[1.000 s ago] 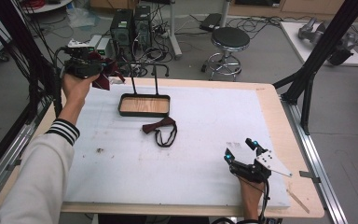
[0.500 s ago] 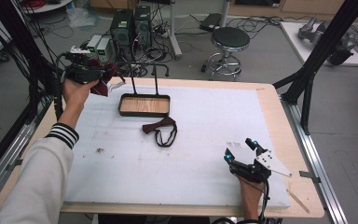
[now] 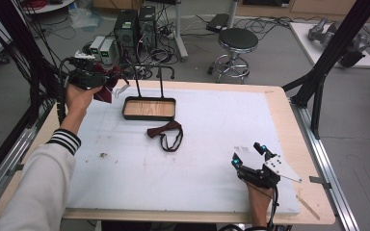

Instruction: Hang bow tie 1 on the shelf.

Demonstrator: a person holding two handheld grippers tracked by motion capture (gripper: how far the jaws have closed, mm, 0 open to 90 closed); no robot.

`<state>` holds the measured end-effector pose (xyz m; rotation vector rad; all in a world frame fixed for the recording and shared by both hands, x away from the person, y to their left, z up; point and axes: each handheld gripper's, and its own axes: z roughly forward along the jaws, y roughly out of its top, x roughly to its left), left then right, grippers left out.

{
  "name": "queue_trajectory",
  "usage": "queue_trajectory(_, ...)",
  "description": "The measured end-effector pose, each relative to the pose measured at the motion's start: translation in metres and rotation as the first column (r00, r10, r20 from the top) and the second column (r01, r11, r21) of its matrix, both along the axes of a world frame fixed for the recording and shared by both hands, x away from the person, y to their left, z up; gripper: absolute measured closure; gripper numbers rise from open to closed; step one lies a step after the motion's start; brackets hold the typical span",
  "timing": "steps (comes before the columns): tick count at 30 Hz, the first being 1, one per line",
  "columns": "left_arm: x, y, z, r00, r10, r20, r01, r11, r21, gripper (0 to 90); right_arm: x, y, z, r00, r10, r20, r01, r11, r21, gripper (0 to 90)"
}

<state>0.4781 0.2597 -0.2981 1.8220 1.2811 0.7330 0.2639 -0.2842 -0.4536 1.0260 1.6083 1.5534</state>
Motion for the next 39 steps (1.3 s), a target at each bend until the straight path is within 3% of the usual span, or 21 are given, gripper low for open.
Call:
queue_trajectory(17, -0.003, -0.003, 0.0, 0.9999, -0.014, 0.001, 0.014, 0.9997, 0.019, 58.1, 0.0, 0.0, 0.0, 1.0, 0.0, 0.004, 0.0, 1.0, -0.003, 10.3)
queue_trajectory(26, -0.007, 0.0, 0.001, 0.9989, -0.038, 0.027, 0.038, 0.9993, 0.003, 32.8, 0.0, 0.0, 0.0, 1.0, -0.001, 0.005, 0.001, 1.0, -0.003, 10.3)
queue_trajectory(34, -0.019, 0.007, 0.0, 0.9867, -0.112, 0.117, 0.119, 0.9912, -0.057, 18.6, 0.0, 0.0, 0.0, 1.0, 0.0, 0.007, 0.0, 1.0, -0.004, 10.3)
queue_trajectory(39, -0.028, 0.009, -0.004, 0.9709, -0.159, 0.179, 0.177, 0.9799, -0.091, 17.1, 0.0, 0.0, 0.0, 1.0, -0.002, -0.003, 0.002, 1.0, 0.002, 10.2)
